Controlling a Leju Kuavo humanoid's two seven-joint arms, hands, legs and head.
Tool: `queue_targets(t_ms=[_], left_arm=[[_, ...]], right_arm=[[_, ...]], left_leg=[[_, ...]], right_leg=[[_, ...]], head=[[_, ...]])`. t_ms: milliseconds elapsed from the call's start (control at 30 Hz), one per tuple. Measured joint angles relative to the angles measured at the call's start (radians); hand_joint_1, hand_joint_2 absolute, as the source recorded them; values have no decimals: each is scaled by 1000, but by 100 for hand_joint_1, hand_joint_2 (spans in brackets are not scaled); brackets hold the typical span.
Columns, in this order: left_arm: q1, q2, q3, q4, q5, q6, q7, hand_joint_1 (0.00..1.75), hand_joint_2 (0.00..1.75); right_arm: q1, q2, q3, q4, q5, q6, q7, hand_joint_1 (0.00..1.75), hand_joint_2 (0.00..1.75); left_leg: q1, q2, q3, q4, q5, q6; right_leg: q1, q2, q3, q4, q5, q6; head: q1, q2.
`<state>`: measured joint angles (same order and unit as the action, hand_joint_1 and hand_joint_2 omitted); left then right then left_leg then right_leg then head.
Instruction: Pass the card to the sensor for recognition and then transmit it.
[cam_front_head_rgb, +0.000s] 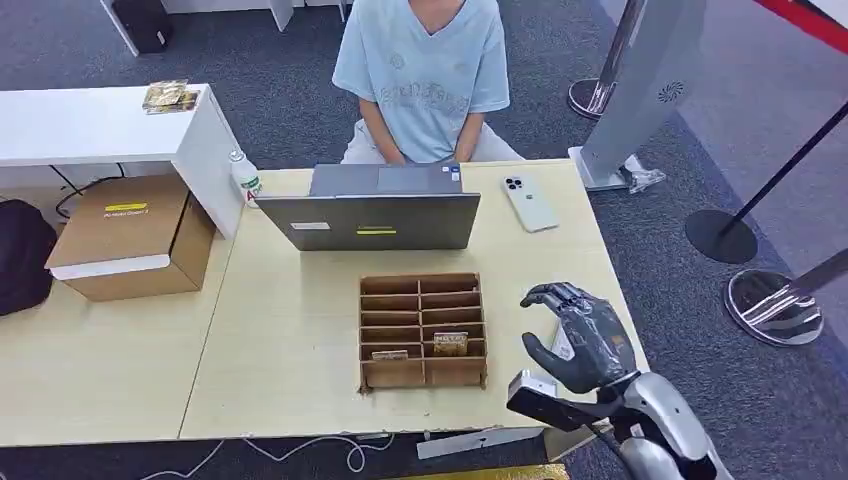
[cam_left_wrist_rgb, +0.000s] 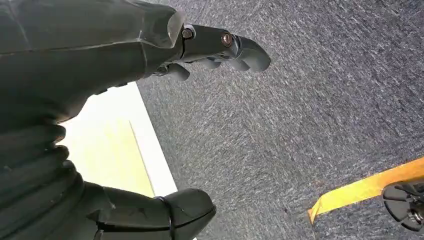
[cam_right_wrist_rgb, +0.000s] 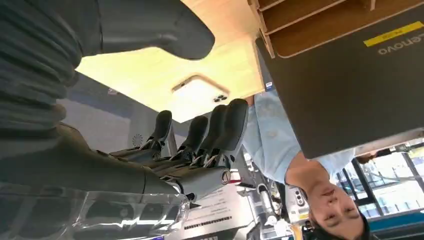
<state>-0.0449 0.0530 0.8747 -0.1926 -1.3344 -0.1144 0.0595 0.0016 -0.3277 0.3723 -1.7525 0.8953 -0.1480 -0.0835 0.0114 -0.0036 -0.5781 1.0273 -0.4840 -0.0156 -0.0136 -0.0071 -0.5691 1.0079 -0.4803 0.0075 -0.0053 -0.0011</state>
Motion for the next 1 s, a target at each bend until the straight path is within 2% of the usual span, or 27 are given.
queue_targets(t_ms=[100,200,300,433,500,533,700,767,833,867,1000], left_arm=[[0,0,0,0,-2,0,-3,0,175],[0,0,0,0,-3,-2,-6,0,175],[-1,0,0,0,-6,-6,-6,0,175],[-1,0,0,0,-6,-7,-6,0,175],[-1,0,0,0,-8,-8,-6,0,175],[-2,0,0,0,-11,-12,-6,0,175],[-3,1,0,0,-18,-17,-6,0,175],[-3,1,0,0,-18,-17,-6,0,175],[-4,1,0,0,-18,-17,-6,0,175],[-4,1,0,0,-18,-17,-6,0,175],[-4,1,0,0,-21,-17,-6,0,175]], right_arm=[[-12,6,14,21,12,2,3,93,175],[-21,14,23,33,19,2,4,82,175],[-36,26,42,51,31,10,8,99,175],[-38,28,44,55,31,11,8,99,175],[-46,35,52,65,33,15,9,106,175],[-67,47,70,89,42,22,10,99,175],[-96,66,94,125,48,28,14,103,175],[-109,71,102,138,48,34,14,87,175],[-122,74,113,153,48,36,14,86,175],[-128,77,119,160,48,39,14,79,175],[-150,86,138,183,48,41,13,84,175]], left_leg=[[0,0,0,0,0,0],[0,0,0,0,0,0],[0,0,0,0,0,0],[0,0,0,0,0,0],[0,0,0,0,0,0],[0,0,0,0,0,0],[0,0,0,0,0,0],[0,0,0,0,0,0],[0,0,0,0,0,0],[0,0,0,0,0,0],[0,0,0,0,0,0]], right_leg=[[0,0,0,0,0,0],[0,0,0,0,0,0],[0,0,0,0,0,0],[0,0,0,0,0,0],[0,0,0,0,0,0],[0,0,0,0,0,0],[0,0,0,0,0,0],[0,0,0,0,0,0],[0,0,0,0,0,0],[0,0,0,0,0,0],[0,0,0,0,0,0]], head=[[0,0],[0,0],[0,0],[0,0],[0,0],[0,0],[0,0],[0,0],[0,0],[0,0],[0,0]])
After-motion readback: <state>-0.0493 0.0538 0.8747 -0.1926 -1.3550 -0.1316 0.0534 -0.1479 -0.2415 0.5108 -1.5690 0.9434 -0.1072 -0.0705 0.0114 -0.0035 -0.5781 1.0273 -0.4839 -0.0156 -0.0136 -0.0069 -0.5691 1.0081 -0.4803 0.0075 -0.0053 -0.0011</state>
